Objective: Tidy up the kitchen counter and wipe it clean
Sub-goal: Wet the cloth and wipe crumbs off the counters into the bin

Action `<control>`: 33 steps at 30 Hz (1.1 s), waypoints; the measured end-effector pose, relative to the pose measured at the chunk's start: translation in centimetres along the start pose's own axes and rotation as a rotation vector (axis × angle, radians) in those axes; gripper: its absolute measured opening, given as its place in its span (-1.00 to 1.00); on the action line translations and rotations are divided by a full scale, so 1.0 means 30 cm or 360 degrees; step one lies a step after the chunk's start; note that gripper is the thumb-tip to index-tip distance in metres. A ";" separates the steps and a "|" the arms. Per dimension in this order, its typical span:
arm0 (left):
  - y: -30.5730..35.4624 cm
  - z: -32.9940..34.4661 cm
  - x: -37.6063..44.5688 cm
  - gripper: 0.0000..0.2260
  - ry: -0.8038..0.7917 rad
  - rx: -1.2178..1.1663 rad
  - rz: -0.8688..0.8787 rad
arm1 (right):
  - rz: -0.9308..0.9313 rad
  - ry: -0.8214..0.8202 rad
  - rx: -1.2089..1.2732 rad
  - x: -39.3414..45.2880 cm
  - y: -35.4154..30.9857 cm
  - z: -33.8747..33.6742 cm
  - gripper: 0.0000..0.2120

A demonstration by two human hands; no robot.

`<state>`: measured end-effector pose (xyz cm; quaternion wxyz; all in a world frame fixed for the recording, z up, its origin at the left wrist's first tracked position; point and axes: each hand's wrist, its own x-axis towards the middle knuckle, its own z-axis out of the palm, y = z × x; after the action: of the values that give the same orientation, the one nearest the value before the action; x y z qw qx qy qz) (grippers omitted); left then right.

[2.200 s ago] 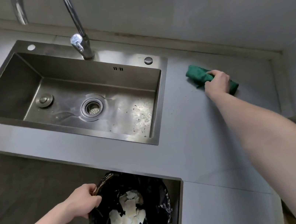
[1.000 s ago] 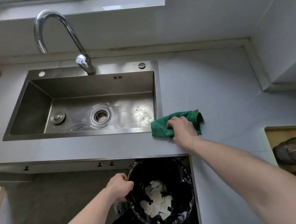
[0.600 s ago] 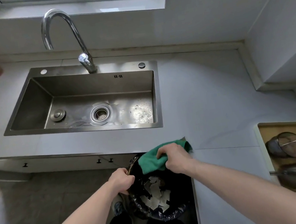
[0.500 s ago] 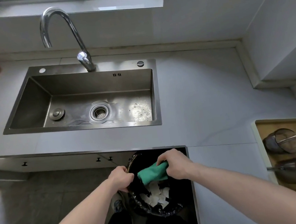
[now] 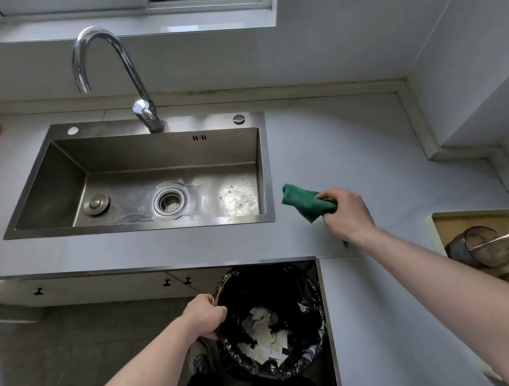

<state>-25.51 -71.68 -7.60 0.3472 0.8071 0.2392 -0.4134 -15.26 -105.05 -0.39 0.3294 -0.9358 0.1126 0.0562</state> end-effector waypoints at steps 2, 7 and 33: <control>0.000 0.002 -0.003 -0.90 -0.0002 -0.0011 0.0001 | 0.0102 -0.0151 -0.0161 0.007 0.025 0.049 -0.52; 0.002 0.004 -0.005 -0.94 -0.0003 0.0008 0.0003 | 0.0185 -0.0279 -0.0332 -0.079 0.027 0.202 -0.41; -0.001 0.003 0.016 -0.76 -0.0090 -0.0125 0.0001 | 0.0146 0.0219 0.0063 -0.087 0.038 -0.066 -0.65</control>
<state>-25.30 -71.69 -8.05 0.3852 0.7809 0.2451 -0.4262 -18.00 -106.70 0.93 0.3365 -0.9245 0.1789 0.0046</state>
